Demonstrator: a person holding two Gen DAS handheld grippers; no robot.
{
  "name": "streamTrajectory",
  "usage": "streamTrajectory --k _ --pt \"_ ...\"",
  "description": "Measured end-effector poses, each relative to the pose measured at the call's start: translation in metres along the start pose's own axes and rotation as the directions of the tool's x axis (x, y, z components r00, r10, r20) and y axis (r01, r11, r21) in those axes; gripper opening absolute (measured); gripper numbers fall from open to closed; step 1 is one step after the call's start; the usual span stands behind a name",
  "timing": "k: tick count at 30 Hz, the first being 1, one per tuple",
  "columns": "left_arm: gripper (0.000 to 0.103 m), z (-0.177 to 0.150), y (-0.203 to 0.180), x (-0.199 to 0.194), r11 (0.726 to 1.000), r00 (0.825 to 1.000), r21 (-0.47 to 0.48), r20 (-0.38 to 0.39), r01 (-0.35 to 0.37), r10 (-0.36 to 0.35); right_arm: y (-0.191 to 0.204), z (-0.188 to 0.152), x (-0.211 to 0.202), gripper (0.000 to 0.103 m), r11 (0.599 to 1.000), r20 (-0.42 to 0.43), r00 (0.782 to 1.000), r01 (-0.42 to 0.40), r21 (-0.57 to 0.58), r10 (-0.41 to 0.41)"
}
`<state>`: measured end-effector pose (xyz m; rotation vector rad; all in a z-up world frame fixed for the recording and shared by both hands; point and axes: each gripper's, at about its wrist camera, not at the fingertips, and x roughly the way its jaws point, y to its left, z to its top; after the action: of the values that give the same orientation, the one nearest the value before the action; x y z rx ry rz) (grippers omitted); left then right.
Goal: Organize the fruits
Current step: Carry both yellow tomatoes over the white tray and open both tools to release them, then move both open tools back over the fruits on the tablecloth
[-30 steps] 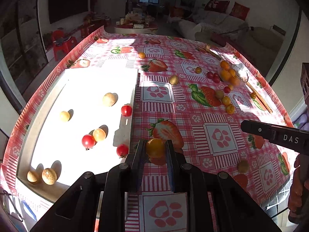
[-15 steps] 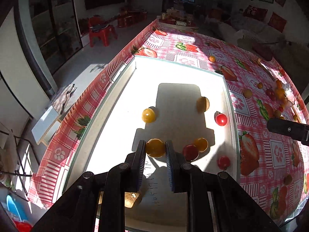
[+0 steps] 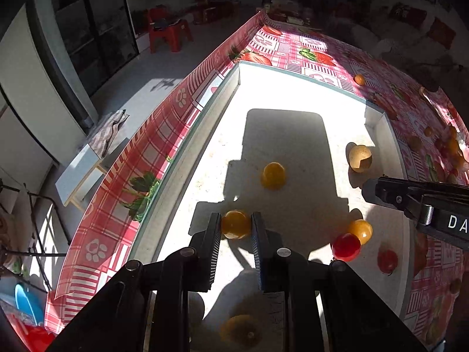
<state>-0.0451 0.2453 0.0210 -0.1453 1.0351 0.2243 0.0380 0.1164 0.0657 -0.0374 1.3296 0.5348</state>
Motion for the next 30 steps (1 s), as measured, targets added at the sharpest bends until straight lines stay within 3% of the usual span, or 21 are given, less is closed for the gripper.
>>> streamTrajectory --k 9,12,14,21,23,24,26,30 --pt "0.022 0.001 -0.007 0.002 0.998 0.999 0.045 -0.002 -0.036 0.036 0.012 0.004 0.021 0.022 0.995 -0.024 0.997 0.073 -0.069 -0.075" --pt "0.022 0.002 -0.009 0.002 0.997 0.999 0.06 0.001 -0.045 0.045 0.014 0.006 0.021 0.033 0.995 -0.032 0.998 0.056 -0.078 -0.059" --pt "0.022 0.002 -0.008 0.002 0.997 0.999 0.058 0.001 -0.045 0.045 0.014 0.009 0.019 0.047 0.997 -0.026 0.998 0.05 -0.067 -0.052" --pt "0.024 0.0 -0.008 0.001 0.997 0.999 0.064 0.001 -0.039 0.04 0.011 0.009 -0.01 0.069 0.999 0.043 0.999 0.006 -0.035 -0.004" --pt "0.062 0.0 -0.006 -0.001 0.998 0.999 0.048 0.009 -0.033 0.033 0.009 0.008 -0.017 0.071 1.0 0.058 0.998 0.003 -0.027 -0.001" --pt "0.088 -0.001 -0.005 -0.005 0.999 0.999 0.037 0.036 -0.04 0.039 0.007 0.007 -0.02 0.071 1.0 0.064 0.998 0.002 -0.022 0.0" --pt "0.088 -0.002 -0.005 -0.012 0.998 0.997 0.039 0.073 -0.041 0.038 0.003 0.005 -0.027 0.071 1.0 0.074 0.997 -0.002 -0.01 0.002" --pt "0.088 -0.001 -0.008 -0.014 0.998 0.998 0.047 0.055 -0.038 0.036 -0.007 0.002 -0.036 0.072 1.0 0.093 0.996 -0.006 0.017 0.005"
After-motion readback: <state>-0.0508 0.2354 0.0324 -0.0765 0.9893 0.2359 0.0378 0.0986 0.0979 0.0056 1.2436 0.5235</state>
